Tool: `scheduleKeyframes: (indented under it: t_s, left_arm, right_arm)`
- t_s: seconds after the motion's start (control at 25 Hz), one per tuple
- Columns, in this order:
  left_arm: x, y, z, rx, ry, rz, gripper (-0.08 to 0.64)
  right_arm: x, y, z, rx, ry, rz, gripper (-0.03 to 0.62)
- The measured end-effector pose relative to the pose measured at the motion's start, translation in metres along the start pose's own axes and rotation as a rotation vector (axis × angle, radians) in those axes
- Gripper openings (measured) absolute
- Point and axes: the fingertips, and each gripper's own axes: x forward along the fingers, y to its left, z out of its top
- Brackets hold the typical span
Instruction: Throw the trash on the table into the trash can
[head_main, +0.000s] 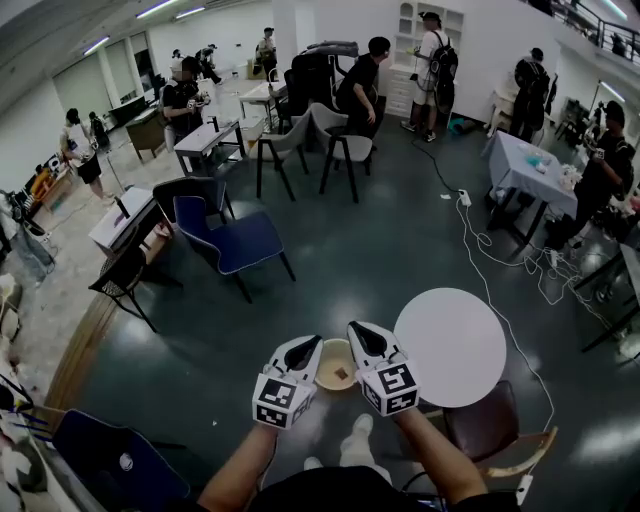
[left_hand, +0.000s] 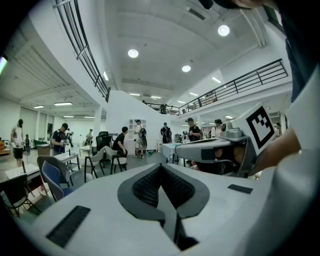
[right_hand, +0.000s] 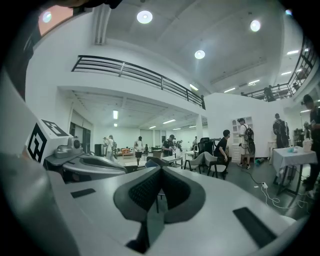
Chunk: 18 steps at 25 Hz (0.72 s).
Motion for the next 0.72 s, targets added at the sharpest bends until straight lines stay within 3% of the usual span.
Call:
scheduleKeyframes:
  t_s: [0.72]
  left_arm:
    - [-0.115,-0.017,-0.017,-0.013,-0.057,-0.036,0.012]
  right_arm:
    - [-0.054,0.112,0.001,-0.025,-0.026,-0.021,0.018]
